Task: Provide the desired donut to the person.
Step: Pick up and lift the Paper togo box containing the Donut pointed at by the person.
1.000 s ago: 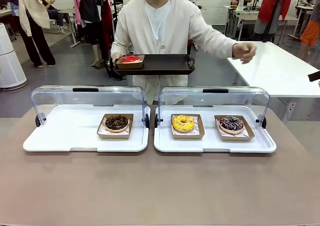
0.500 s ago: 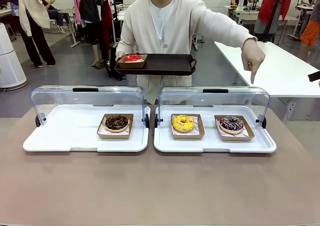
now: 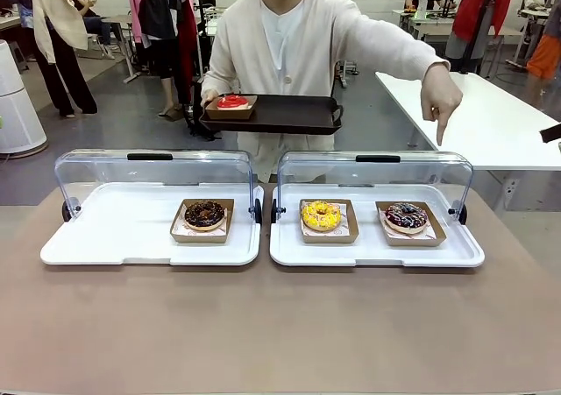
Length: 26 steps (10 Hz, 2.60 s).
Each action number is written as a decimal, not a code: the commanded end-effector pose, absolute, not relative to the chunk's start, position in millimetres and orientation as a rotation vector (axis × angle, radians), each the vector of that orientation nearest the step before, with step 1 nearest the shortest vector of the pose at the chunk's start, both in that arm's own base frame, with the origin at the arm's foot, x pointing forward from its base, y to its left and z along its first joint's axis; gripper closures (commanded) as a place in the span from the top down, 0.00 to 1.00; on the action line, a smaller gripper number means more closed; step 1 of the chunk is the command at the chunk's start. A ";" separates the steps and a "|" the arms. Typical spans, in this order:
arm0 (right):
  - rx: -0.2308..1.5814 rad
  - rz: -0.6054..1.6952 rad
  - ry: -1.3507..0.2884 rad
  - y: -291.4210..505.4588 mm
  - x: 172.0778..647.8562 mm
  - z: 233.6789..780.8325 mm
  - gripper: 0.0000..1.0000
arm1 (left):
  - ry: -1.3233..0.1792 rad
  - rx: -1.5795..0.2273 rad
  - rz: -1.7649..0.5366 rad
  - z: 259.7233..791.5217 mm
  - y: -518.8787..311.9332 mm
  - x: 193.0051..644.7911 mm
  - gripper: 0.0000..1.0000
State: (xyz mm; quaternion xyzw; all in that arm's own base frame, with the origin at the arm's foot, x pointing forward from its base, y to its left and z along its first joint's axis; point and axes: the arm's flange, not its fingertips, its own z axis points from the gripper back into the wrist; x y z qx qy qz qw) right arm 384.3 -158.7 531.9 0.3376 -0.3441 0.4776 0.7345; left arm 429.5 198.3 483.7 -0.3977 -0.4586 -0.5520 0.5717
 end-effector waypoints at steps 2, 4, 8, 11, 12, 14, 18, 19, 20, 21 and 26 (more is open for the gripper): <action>0.622 1.150 -0.483 -96.7 409.3 569.3 1.00 | -1.082 -0.925 -1.287 482.3 197.5 428.1 1.00; 0.541 1.215 -0.269 -47.6 417.7 575.8 1.00 | -1.082 -0.925 -1.287 482.3 197.5 428.1 1.00; 0.253 1.383 -0.111 33.5 422.0 527.4 1.00 | -1.082 -0.925 -1.287 482.3 197.5 428.1 1.00; 0.188 1.422 -0.058 54.2 429.3 482.0 1.00 | -1.082 -0.925 -1.287 482.3 197.5 428.1 1.00; 0.214 1.426 -0.051 55.2 428.5 476.8 1.00 | -1.082 -0.925 -1.287 482.3 197.5 428.1 1.00; 0.324 1.396 -0.087 38.8 428.5 482.2 1.00 | -1.082 -0.925 -1.287 482.3 197.5 428.1 1.00; 0.220 1.444 -0.053 53.6 429.6 473.0 1.00 | -1.082 -0.925 -1.287 482.3 197.5 428.1 1.00; 0.248 1.436 -0.057 50.4 428.9 473.4 1.00 | -1.082 -0.925 -1.287 482.3 197.5 428.1 1.00; 0.164 1.481 -0.030 48.1 418.5 461.8 1.00 | -1.082 -0.925 -1.287 482.3 197.5 428.1 1.00; 0.076 1.509 -0.012 52.6 412.3 451.6 1.00 | -1.082 -0.925 -1.287 482.3 197.5 428.1 1.00; 0.043 1.522 -0.021 59.8 413.4 382.4 1.00 | -1.082 -0.925 -1.287 482.3 197.5 428.1 1.00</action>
